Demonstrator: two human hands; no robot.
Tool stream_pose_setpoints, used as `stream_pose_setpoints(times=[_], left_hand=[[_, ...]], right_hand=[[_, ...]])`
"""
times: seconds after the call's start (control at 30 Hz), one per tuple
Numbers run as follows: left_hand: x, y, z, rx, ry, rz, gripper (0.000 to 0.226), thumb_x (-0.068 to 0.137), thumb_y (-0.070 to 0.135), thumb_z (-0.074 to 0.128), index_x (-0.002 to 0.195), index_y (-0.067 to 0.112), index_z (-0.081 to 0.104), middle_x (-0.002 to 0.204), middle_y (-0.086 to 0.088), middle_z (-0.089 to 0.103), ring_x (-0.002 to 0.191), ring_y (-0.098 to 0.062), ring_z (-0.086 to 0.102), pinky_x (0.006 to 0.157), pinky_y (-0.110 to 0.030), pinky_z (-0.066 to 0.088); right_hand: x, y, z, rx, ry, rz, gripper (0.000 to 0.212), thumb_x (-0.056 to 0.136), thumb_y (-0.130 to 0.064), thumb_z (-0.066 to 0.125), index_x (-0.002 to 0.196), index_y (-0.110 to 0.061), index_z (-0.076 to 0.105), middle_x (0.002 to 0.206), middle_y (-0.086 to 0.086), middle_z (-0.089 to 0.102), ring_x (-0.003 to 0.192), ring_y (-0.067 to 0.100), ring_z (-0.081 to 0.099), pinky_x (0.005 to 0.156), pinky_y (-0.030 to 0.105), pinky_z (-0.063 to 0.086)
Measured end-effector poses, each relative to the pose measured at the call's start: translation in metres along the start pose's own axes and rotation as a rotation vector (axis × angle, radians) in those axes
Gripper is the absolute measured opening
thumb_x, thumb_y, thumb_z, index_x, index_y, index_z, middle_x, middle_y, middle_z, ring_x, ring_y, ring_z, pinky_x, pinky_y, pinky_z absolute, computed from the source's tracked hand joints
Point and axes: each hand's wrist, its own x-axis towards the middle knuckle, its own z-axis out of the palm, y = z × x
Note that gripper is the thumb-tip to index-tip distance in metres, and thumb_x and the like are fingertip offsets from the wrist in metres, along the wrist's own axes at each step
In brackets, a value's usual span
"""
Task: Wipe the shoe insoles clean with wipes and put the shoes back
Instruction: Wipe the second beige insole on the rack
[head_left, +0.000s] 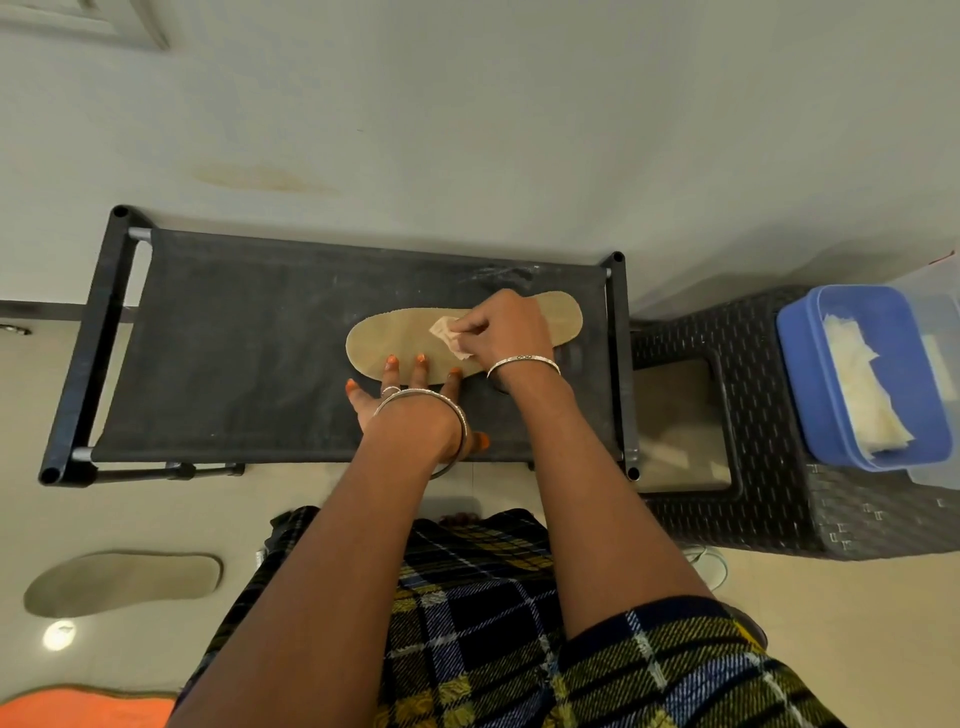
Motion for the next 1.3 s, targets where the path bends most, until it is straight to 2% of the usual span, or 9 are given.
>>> stream_pose_setpoints(times=[0.07, 0.23, 0.5, 0.7, 0.8, 0.93, 1.03, 1.17, 1.3], left_hand=[[-0.001, 0.0, -0.001, -0.003, -0.002, 0.001, 0.089, 0.085, 0.078, 0.032, 0.149, 0.043, -0.019, 0.158, 0.003, -0.028, 0.144, -0.032, -0.026, 0.111, -0.066, -0.004], [-0.001, -0.001, -0.003, -0.02, -0.006, -0.001, 0.089, 0.086, 0.077, 0.035, 0.15, 0.043, -0.017, 0.158, 0.004, -0.027, 0.145, -0.032, -0.025, 0.111, -0.067, -0.003], [-0.003, 0.001, -0.004, -0.021, -0.007, 0.004, 0.088, 0.086, 0.077, 0.034, 0.15, 0.043, -0.017, 0.158, 0.003, -0.028, 0.144, -0.032, -0.026, 0.111, -0.066, -0.004], [-0.003, -0.001, -0.006, -0.02, -0.004, 0.004, 0.087, 0.087, 0.076, 0.035, 0.15, 0.043, -0.015, 0.159, 0.003, -0.026, 0.145, -0.032, -0.024, 0.111, -0.067, -0.003], [-0.003, 0.0, -0.005, -0.023, -0.003, 0.007, 0.088, 0.086, 0.077, 0.033, 0.15, 0.043, -0.016, 0.158, 0.003, -0.027, 0.145, -0.032, -0.025, 0.111, -0.067, -0.003], [-0.001, 0.0, -0.003, -0.025, -0.015, 0.007, 0.087, 0.085, 0.079, 0.032, 0.148, 0.045, -0.019, 0.158, 0.004, -0.029, 0.144, -0.032, -0.026, 0.111, -0.067, -0.004], [-0.002, -0.001, -0.005, -0.033, -0.012, 0.007, 0.087, 0.086, 0.078, 0.033, 0.149, 0.045, -0.017, 0.158, 0.004, -0.027, 0.145, -0.032, -0.025, 0.111, -0.067, -0.004], [-0.006, 0.0, -0.009, -0.032, -0.011, 0.008, 0.086, 0.087, 0.076, 0.034, 0.151, 0.042, -0.014, 0.159, 0.003, -0.026, 0.145, -0.031, -0.023, 0.111, -0.067, -0.003], [-0.007, 0.001, -0.009, -0.035, -0.016, 0.0, 0.086, 0.087, 0.076, 0.034, 0.151, 0.042, -0.014, 0.159, 0.002, -0.026, 0.145, -0.031, -0.024, 0.112, -0.066, -0.003]], right_hand=[[0.001, 0.001, 0.0, -0.006, -0.002, 0.026, 0.018, 0.086, -0.024, 0.074, 0.103, -0.027, 0.079, 0.107, 0.0, 0.075, 0.097, 0.023, 0.068, 0.085, 0.035, 0.055], [0.004, 0.018, -0.01, -0.047, 0.294, 0.33, 0.018, 0.09, -0.029, 0.071, 0.105, -0.022, 0.075, 0.103, 0.004, 0.071, 0.096, 0.026, 0.068, 0.069, 0.03, 0.05], [0.003, -0.001, 0.0, -0.013, -0.048, 0.021, 0.016, 0.085, -0.024, 0.076, 0.101, -0.025, 0.079, 0.104, 0.0, 0.076, 0.096, 0.023, 0.068, 0.086, 0.036, 0.056], [0.007, 0.02, -0.013, -0.003, 0.249, 0.358, 0.02, 0.087, -0.029, 0.072, 0.104, -0.019, 0.074, 0.105, 0.006, 0.07, 0.098, 0.028, 0.067, 0.075, 0.033, 0.052], [0.008, 0.008, -0.002, -0.04, 0.225, 0.273, 0.017, 0.09, -0.018, 0.064, 0.104, -0.015, 0.074, 0.101, 0.009, 0.072, 0.096, 0.03, 0.068, 0.073, 0.032, 0.053], [0.007, -0.009, 0.007, -0.016, 0.026, 0.115, 0.019, 0.087, -0.024, 0.07, 0.103, -0.017, 0.078, 0.102, 0.007, 0.075, 0.097, 0.028, 0.068, 0.083, 0.035, 0.055], [0.007, -0.002, 0.0, -0.036, 0.091, 0.138, 0.019, 0.089, -0.029, 0.069, 0.105, -0.022, 0.078, 0.105, 0.005, 0.075, 0.098, 0.027, 0.068, 0.082, 0.035, 0.056], [0.005, 0.016, -0.014, -0.074, 0.317, 0.331, 0.016, 0.094, -0.021, 0.064, 0.104, -0.017, 0.076, 0.102, 0.007, 0.072, 0.096, 0.026, 0.069, 0.063, 0.026, 0.045], [0.004, 0.005, -0.005, -0.071, 0.146, 0.177, 0.023, 0.093, -0.017, 0.061, 0.111, -0.014, 0.074, 0.108, 0.011, 0.072, 0.101, 0.031, 0.067, 0.073, 0.031, 0.047]])
